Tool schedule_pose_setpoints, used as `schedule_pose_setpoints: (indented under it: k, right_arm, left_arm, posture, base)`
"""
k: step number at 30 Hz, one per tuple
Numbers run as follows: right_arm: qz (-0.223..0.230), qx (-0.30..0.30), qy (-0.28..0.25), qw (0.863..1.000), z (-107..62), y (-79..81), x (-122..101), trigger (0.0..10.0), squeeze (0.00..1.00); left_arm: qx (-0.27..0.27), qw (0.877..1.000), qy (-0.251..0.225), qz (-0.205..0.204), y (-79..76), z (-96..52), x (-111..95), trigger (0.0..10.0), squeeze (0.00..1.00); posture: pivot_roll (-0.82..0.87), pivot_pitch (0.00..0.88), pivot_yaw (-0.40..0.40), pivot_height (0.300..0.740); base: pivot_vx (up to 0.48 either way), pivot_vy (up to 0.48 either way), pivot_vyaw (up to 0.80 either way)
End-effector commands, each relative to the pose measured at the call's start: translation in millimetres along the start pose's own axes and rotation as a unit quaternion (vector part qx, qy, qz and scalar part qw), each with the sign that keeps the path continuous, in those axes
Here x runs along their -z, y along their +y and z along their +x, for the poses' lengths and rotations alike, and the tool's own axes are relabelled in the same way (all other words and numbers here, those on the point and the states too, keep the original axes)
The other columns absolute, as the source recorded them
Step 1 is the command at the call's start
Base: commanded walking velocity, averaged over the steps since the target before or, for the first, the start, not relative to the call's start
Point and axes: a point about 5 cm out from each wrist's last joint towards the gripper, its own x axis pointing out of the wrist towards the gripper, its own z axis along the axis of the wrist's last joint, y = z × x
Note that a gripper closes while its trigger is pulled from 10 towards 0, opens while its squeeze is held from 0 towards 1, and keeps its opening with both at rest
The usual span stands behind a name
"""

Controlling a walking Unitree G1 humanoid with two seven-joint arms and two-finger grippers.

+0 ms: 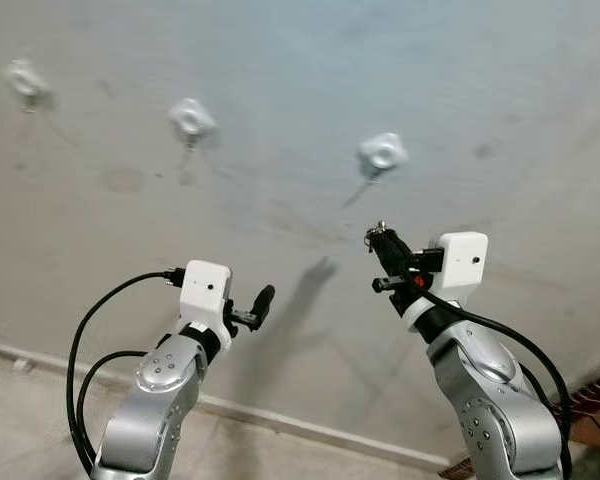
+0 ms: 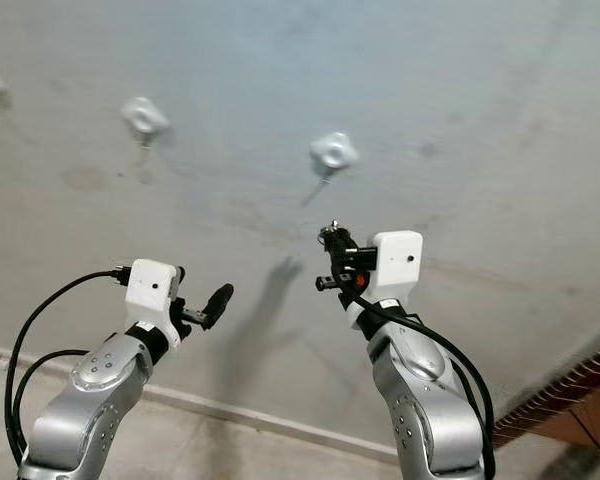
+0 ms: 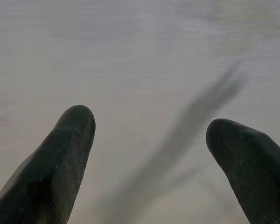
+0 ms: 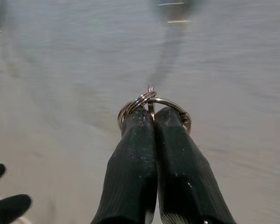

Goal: Hang keys on a hook

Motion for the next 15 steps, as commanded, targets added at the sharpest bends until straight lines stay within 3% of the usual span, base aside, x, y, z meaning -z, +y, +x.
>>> schedule_pose_setpoints:
  k: [1,15]
  right_arm:
    - [-0.009,0.005,-0.007,1.000,1.2,-2.5,-3.4,10.0,0.00]
    - [-0.022,0.032,-0.021,0.999,2.5,-7.6,-7.1,10.0,0.00]
  left_arm:
    - [0.007,1.000,0.003,0.000,-1.6,1.8,-0.5,10.0,0.00]
    - [0.002,1.000,0.006,-0.010,-1.5,5.8,-1.3,10.0,0.00]
  posture:
    - [0.14,0.000,-0.101,0.740]
    - [0.14,0.000,-0.097,0.740]
  base:
    - [0.000,0.368,0.00]
    - [0.000,0.000,0.00]
